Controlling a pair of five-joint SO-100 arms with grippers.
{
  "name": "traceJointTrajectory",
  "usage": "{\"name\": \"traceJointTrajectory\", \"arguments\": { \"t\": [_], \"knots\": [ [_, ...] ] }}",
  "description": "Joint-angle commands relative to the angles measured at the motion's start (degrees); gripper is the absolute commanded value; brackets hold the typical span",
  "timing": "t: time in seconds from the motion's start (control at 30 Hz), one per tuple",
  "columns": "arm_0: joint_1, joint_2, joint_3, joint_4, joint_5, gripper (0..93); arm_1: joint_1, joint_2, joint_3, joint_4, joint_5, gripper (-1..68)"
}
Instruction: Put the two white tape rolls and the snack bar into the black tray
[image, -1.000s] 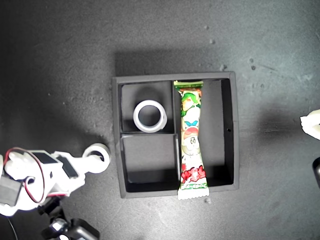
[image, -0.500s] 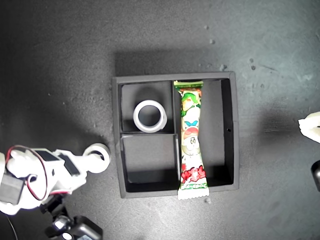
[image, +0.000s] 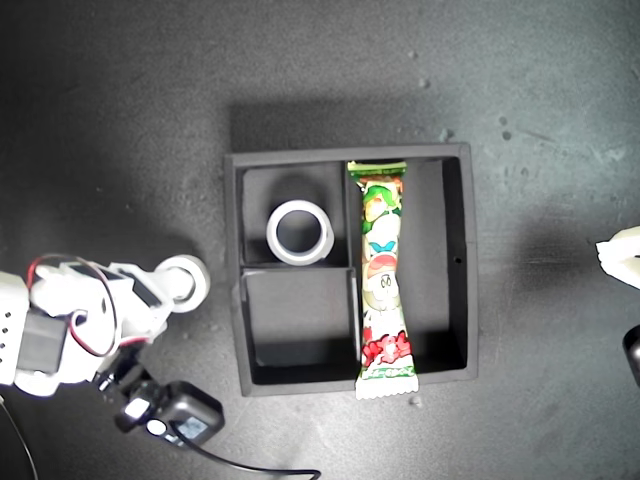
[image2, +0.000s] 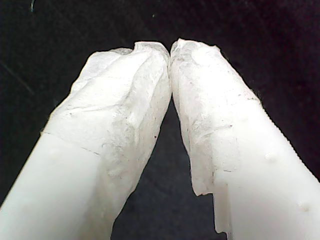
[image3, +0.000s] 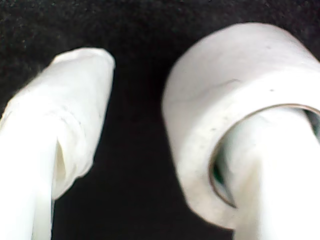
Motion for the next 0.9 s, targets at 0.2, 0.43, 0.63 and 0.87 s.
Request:
{"name": "traceJointTrajectory", "arguments": {
  "t": [0.2,0.43,0.63,0.87],
  "knots": [
    [-0.79,7.12,-2.64,7.73,-0.53,0.0,0.44,1.14,0.70,-2.37,-1.32,-0.5],
    [-3.52,15.56,-22.76,29.62,6.68,0.0,2.72,1.14,7.73,-7.73,1.58,-0.5],
    [-5.98,6.15,-47.64,41.22,13.80,0.0,4.22,3.60,13.71,-9.05,5.19,-0.5],
    [-5.45,-17.40,-76.29,48.60,18.02,0.0,5.89,30.85,26.63,-3.34,8.26,-0.6]
  ]
}}
